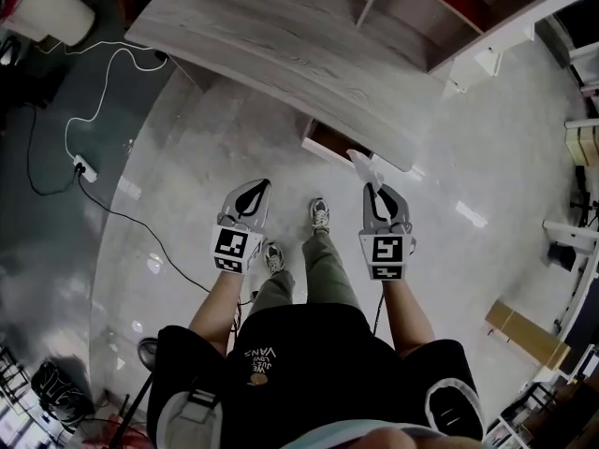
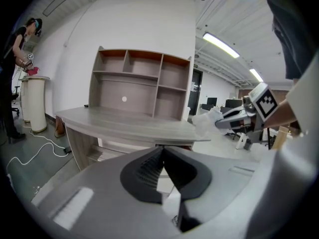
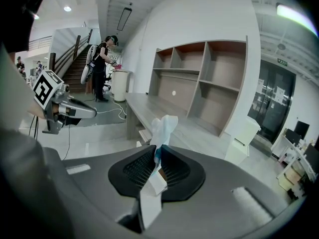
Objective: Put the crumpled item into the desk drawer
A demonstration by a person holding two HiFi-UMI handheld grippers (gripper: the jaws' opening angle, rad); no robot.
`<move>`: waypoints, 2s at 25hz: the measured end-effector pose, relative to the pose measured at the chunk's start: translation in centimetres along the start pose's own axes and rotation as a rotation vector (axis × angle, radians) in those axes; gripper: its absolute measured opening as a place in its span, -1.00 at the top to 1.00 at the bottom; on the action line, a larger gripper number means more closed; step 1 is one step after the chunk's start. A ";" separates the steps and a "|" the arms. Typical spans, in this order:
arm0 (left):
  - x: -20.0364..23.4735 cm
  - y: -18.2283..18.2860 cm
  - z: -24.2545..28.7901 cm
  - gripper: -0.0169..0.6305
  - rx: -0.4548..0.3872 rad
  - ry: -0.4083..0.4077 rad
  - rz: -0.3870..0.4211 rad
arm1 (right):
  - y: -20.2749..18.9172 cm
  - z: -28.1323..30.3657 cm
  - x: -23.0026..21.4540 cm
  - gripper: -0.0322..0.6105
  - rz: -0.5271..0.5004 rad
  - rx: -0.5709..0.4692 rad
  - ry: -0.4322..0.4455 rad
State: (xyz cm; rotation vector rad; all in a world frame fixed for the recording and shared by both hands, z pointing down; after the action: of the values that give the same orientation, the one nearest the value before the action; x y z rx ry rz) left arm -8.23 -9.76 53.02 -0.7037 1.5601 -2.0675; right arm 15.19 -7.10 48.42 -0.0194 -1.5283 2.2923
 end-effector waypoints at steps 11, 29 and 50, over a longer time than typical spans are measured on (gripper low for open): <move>-0.3 -2.6 4.6 0.78 0.006 -0.094 -0.012 | -3.0 3.8 0.5 0.78 0.003 0.040 0.026; 0.3 -8.0 10.7 0.58 0.115 -0.192 0.019 | -8.1 8.1 0.3 0.78 -0.107 0.137 0.054; -0.5 -12.8 16.4 0.41 0.208 -0.301 0.103 | -10.3 12.3 0.6 0.78 -0.113 0.177 0.151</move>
State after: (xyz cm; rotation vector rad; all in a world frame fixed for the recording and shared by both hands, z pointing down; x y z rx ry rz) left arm 1.98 -18.17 69.06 -0.7963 1.1725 -1.9107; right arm 15.13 -14.38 62.77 -0.0549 -1.2174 2.2719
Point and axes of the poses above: the fingertips, and each gripper's own axes: z forward along the fingers, x to its left, y out of its top, the point moved 2 cm from there along -z, backward along the fingers, and after that the axes turned 9 degrees about -x, right-handed, at the moved point
